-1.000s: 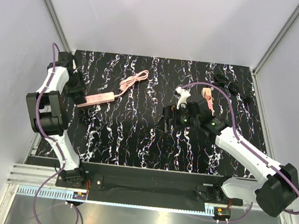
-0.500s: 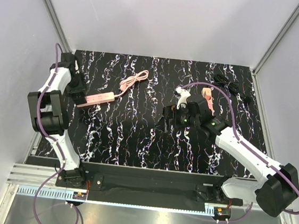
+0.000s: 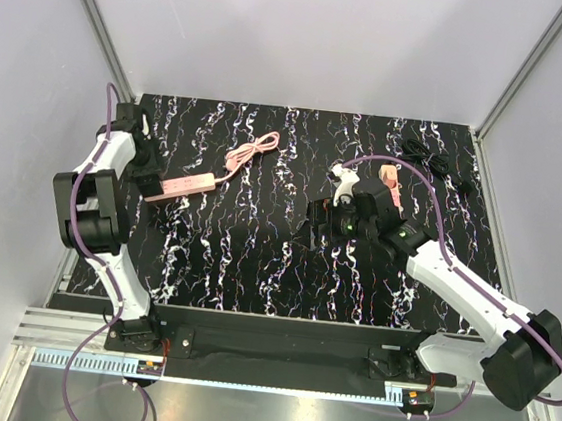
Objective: Insert the plug
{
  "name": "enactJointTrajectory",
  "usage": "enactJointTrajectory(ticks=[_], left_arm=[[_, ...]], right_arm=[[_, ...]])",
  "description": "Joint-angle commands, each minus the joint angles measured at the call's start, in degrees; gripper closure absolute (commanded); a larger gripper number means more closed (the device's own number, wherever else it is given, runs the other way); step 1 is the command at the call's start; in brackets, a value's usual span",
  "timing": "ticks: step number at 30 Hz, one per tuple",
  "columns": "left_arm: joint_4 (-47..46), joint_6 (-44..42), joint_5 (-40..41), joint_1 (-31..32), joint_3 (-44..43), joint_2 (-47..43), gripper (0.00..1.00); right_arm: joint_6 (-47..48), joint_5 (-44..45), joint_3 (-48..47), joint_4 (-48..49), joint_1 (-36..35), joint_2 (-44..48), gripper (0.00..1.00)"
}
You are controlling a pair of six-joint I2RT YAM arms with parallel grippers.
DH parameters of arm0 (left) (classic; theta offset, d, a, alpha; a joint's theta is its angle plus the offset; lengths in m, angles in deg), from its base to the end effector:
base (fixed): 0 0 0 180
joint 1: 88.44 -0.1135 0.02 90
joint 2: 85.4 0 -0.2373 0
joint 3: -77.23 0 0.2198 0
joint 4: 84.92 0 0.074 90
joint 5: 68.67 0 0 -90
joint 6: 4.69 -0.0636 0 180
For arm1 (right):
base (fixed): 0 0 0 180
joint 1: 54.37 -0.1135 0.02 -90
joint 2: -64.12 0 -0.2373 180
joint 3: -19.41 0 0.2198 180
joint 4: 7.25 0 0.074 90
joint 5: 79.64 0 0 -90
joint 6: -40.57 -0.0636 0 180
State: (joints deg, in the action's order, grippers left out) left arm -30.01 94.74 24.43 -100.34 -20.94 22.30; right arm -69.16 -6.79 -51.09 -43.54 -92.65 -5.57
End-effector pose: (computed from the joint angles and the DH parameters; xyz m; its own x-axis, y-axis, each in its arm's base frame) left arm 0.3596 0.0793 0.1791 -0.8333 -0.3428 -0.4336 -0.3703 0.9286 -0.0226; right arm 0.1981 0.1802 0.2609 -0.6923 -0.1355 -0.7087 -0.5808 0.6874 0.4360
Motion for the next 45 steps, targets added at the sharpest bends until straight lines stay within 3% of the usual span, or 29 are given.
enactJointTrajectory(ticks=[1,7,9,13,14,18,23,29,32,34,35,37,40,45], left_arm=[[1.80,0.85,-2.83,-0.23,3.84,6.46,1.00],[2.94,0.15,-2.83,-0.23,2.44,7.26,1.00],[3.38,-0.03,-2.83,-0.23,2.35,7.17,0.95],[3.64,-0.03,-4.15,-0.14,3.05,5.34,0.73],[3.73,-0.03,-4.15,-0.05,3.13,4.72,0.56],[5.74,-0.20,-5.55,-0.14,1.30,1.47,0.22],[9.09,0.67,-3.62,-0.23,-3.01,-1.70,0.01],[13.84,2.08,-1.01,0.99,-9.69,-7.32,0.01],[14.63,0.42,6.54,7.64,-10.75,-12.94,0.01],[14.46,-0.64,6.49,11.62,-11.10,-17.16,0.01],[14.02,-1.77,3.27,16.86,-10.93,-18.83,0.01],[10.43,-2.66,-1.14,21.46,-8.21,-24.19,0.01],[5.15,-3.72,-13.85,29.54,-4.26,-30.43,0.01],[-11.36,1.37,-32.60,30.88,8.21,-42.36,0.01]], right_arm=[[1.01,0.53,0.25,1.90,0.14,1.84,0.00],[1.09,0.36,0.34,1.81,0.14,1.93,0.00],[1.09,0.45,0.51,1.90,0.14,1.93,0.00],[1.09,0.45,0.16,1.73,0.14,1.66,0.00],[1.09,0.45,0.07,1.81,0.14,1.58,0.00],[0.83,0.10,-0.72,1.20,0.14,0.96,0.00],[-0.92,-1.57,-1.86,0.58,0.14,0.43,0.00],[-1.98,-1.49,-2.82,-0.99,0.14,0.43,0.00],[-2.51,1.48,-4.49,-5.02,0.14,0.26,0.00],[-5.14,2.73,-5.11,-6.97,0.23,1.57,0.01],[-6.37,3.60,-4.76,-7.15,0.14,2.62,0.00],[-9.18,5.97,-3.19,-7.41,0.23,6.40,0.00],[-10.77,15.88,-3.70,-11.87,0.14,11.23,0.01],[-9.81,24.69,-12.65,-22.34,0.23,12.48,0.00]])
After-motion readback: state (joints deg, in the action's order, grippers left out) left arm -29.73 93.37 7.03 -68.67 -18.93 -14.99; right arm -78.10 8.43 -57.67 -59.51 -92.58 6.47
